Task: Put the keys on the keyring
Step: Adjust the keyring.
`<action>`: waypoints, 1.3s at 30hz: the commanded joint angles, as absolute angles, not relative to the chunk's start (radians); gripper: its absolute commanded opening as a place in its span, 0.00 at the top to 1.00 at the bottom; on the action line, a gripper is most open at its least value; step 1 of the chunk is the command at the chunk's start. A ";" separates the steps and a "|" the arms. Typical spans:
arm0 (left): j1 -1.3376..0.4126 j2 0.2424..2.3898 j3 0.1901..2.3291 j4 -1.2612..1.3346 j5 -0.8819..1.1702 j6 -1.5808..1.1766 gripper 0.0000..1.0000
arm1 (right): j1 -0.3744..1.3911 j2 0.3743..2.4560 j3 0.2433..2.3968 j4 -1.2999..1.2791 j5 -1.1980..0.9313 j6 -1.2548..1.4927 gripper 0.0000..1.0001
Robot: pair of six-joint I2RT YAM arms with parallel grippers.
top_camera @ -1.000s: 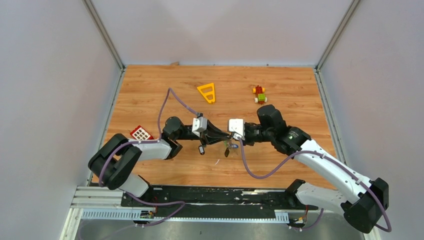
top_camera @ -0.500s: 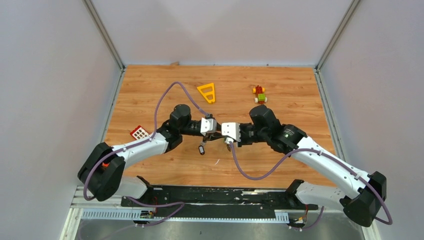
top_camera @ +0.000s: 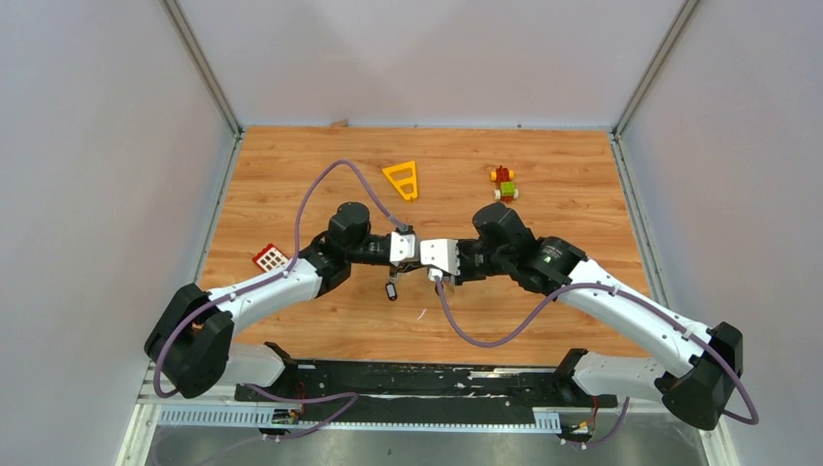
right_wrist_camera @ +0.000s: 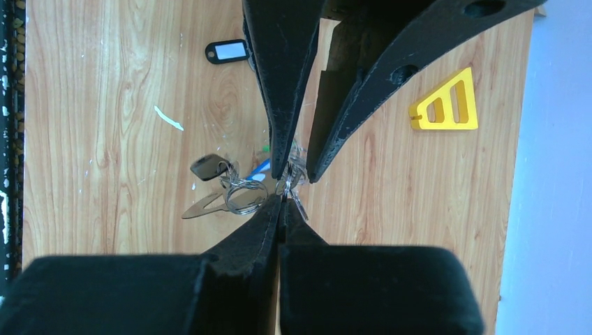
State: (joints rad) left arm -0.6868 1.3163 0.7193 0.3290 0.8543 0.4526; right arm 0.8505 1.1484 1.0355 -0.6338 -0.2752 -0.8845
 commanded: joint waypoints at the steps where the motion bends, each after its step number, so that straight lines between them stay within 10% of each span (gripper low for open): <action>1: -0.684 1.270 0.715 0.396 0.867 0.481 0.71 | 0.860 1.144 1.082 -0.629 -0.258 -0.889 1.00; 39: -0.686 1.388 0.587 0.859 1.024 0.340 0.71 | 0.830 1.131 1.082 -0.614 -0.293 -0.852 1.00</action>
State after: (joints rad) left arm -0.6842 1.3716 0.5949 0.7448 0.9924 0.3935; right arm 0.8391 1.1503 1.0527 -0.6918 -0.2554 -0.8745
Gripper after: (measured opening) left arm 0.289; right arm 0.007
